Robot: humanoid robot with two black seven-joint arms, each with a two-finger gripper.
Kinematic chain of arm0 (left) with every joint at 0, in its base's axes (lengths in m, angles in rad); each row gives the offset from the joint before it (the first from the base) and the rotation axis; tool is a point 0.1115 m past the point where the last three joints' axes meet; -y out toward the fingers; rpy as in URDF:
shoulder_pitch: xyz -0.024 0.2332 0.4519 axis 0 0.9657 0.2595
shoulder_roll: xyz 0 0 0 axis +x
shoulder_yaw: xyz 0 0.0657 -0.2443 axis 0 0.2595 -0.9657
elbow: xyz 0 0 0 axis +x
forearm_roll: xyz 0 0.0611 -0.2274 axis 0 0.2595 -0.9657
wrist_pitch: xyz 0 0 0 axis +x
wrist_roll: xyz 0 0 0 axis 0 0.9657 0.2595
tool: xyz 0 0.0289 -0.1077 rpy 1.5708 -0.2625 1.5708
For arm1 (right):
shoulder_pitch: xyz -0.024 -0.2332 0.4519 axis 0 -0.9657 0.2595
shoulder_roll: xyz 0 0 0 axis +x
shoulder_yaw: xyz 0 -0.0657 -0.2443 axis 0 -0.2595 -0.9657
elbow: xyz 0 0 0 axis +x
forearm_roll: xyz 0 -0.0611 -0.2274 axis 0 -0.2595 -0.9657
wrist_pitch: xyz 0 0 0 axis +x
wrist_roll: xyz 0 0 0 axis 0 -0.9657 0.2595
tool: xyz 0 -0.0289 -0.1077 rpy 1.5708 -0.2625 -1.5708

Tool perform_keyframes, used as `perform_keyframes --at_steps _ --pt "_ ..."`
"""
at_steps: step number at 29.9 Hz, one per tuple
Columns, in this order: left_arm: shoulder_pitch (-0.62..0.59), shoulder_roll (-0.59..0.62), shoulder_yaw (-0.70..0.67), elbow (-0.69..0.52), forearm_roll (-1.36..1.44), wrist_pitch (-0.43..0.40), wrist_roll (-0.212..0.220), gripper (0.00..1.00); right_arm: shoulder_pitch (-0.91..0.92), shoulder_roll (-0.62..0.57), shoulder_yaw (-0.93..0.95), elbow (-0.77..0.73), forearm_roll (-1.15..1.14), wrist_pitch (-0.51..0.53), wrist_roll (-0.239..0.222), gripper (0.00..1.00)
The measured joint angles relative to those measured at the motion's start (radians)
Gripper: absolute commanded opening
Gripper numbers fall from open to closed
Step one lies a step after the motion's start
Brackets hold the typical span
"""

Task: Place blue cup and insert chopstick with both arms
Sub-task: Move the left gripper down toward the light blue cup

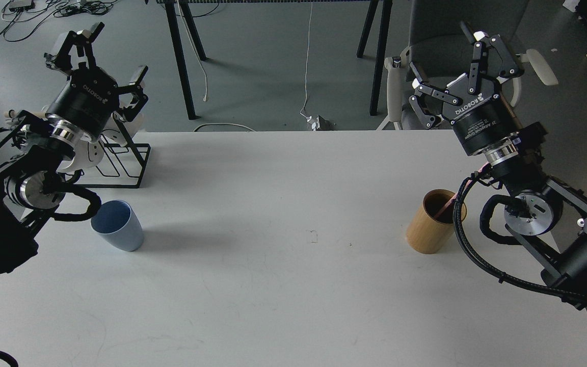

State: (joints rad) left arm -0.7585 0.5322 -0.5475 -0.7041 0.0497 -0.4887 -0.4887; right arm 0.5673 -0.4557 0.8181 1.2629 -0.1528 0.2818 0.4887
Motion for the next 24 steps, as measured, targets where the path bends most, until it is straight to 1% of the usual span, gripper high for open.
perform_keyframes --at_steps 8,13,16,18,20,22,24 --pt "-0.009 -0.006 -0.007 0.015 0.000 0.000 0.000 0.99 0.000 -0.014 -0.004 0.001 0.000 -0.001 0.000 0.88" --pt "-0.019 -0.052 -0.007 0.080 0.005 0.000 0.000 0.99 -0.002 -0.015 0.000 0.002 0.000 -0.001 0.000 0.88" --pt "-0.040 -0.068 -0.012 0.085 0.008 0.000 0.000 0.99 -0.001 -0.015 0.003 0.003 -0.001 -0.001 0.000 0.88" --pt "-0.058 -0.069 -0.023 0.055 0.008 0.000 0.000 0.99 0.002 -0.015 0.003 0.003 -0.001 0.001 0.000 0.88" --pt "-0.071 -0.052 -0.032 -0.004 0.012 0.000 0.000 0.99 0.003 -0.015 0.003 0.004 -0.001 0.006 0.000 0.89" --pt "-0.076 -0.001 -0.028 -0.071 0.025 0.000 0.000 0.99 0.003 -0.015 0.003 0.004 -0.001 0.008 0.000 0.89" --pt "-0.077 0.078 -0.016 -0.150 0.069 0.000 0.000 0.99 0.003 -0.016 0.003 0.004 -0.001 0.009 0.000 0.89"
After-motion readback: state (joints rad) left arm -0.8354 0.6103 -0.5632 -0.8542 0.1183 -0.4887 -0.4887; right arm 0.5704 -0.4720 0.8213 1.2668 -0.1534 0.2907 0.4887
